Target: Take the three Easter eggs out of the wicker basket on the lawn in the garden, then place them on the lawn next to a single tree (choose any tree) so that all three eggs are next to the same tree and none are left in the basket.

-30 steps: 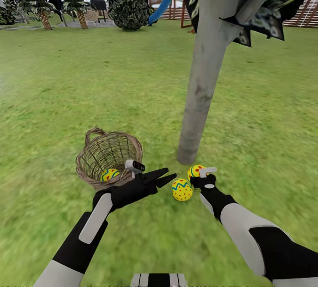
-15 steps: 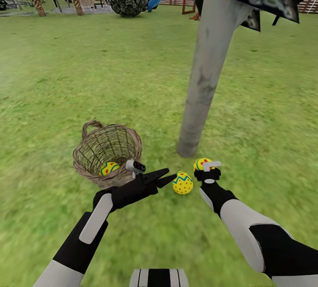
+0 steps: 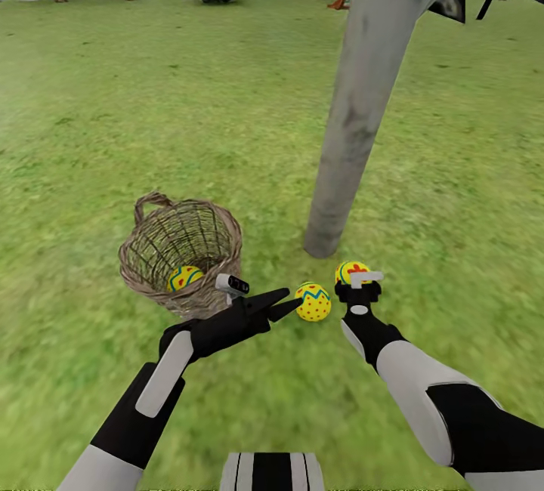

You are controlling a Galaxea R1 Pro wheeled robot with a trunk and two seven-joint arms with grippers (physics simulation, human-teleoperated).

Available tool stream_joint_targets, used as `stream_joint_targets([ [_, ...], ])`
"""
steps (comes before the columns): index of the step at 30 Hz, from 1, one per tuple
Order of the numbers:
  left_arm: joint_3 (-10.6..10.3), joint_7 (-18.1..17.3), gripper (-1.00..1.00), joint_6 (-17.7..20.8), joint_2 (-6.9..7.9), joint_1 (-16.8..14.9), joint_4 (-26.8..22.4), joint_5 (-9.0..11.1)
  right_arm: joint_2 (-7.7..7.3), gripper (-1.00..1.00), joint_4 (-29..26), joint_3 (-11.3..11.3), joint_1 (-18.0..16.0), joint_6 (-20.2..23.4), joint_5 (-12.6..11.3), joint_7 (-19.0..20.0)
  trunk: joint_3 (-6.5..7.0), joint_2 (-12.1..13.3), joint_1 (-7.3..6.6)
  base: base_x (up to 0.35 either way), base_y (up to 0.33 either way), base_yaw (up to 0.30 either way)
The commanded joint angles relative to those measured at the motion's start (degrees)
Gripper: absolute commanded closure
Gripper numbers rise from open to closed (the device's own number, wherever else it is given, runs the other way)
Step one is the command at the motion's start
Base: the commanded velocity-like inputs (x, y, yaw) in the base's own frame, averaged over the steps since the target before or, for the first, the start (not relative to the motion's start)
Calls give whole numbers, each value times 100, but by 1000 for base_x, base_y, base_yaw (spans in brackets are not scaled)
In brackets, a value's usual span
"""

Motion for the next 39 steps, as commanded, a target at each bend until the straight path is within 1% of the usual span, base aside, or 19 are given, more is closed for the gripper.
stream_joint_targets([
  [1, 0, -4, -100, 28, -1, -3, 2, 20, -2, 100, 8, 25, -4, 92, 20, -136, -26, -3, 1, 0, 0, 0],
  [3, 0, -4, -100, 28, -5, -3, 2, 20, -6, 100, 8, 25, -7, 237, 26, -263, -71, -6, 6, 0, 0, 0],
  [5, -4, 1, -100, 28, -3, -3, 2, 20, -7, 100, 28, 25, -12, 275, 18, -291, -115, -8, 11, 0, 0, 0],
  [9, -5, 4, -100, 28, -1, -3, 2, 13, -8, 100, 47, 25, -53, 284, 16, -298, -115, -8, 11, 0, 0, 0],
  [11, -45, 4, -100, 21, -4, -3, 3, 12, -1, 100, 39, 25, -56, 291, 20, -298, -115, -8, 11, 0, -12, 0],
  [16, -90, 10, -100, 19, -5, -3, 2, 6, 9, 100, 58, 32, -53, 285, 39, -292, -115, -8, 11, 0, -240, 0],
  [20, -97, 13, -100, 19, -5, -3, 10, 11, 18, 100, 72, 35, -49, 288, 37, -238, -115, -8, 11, 0, -28, 0],
  [21, -100, 13, -100, 19, -5, -3, 10, 12, 19, 100, 72, 58, -51, 286, 88, -229, -115, -8, 11, 0, -2, 0],
  [22, -104, 15, -100, 19, -5, -3, 10, 12, 27, 100, 67, 158, -51, 285, 272, -222, -115, -8, 11, 0, 0, 0],
  [23, -105, 18, -100, 2, -9, -3, 49, 10, 38, 100, 59, 222, -55, 289, 394, -207, -137, -10, 14, 0, 0, 0],
  [25, -106, 19, -100, -160, -16, -3, 239, 4, 26, 100, 44, 247, -72, 293, 450, 119, -181, -12, 19, 0, 0, 0],
  [26, -106, 16, -100, -238, -46, -3, 316, 5, 11, 100, 29, 250, -90, 293, 463, 302, -181, -12, 19, 0, 0, 0],
  [27, -106, 14, -100, -273, -73, -3, 348, 5, 5, 100, 16, 249, -111, 294, 473, 375, -181, -12, 19, 0, 0, 0],
  [29, -119, 13, -100, -292, -89, -3, 337, 7, 2, 100, 5, 246, -124, 290, 480, 409, -226, -15, 24, 0, 0, 0],
  [33, -448, 13, -100, -297, -85, -3, 272, 11, 17, 100, -10, 244, -127, 294, 481, 413, -314, -20, 35, 0, 0, 0],
  [35, -487, 13, -100, -297, -85, -3, 266, 12, 9, 100, -44, 244, -127, 294, 478, 406, -359, -23, 40, 0, 0, 0],
  [39, -492, 13, -100, -297, -84, -3, 265, 12, 22, 100, -187, 236, -127, 302, 467, 370, -447, -28, 50, 0, 0, 0],
])
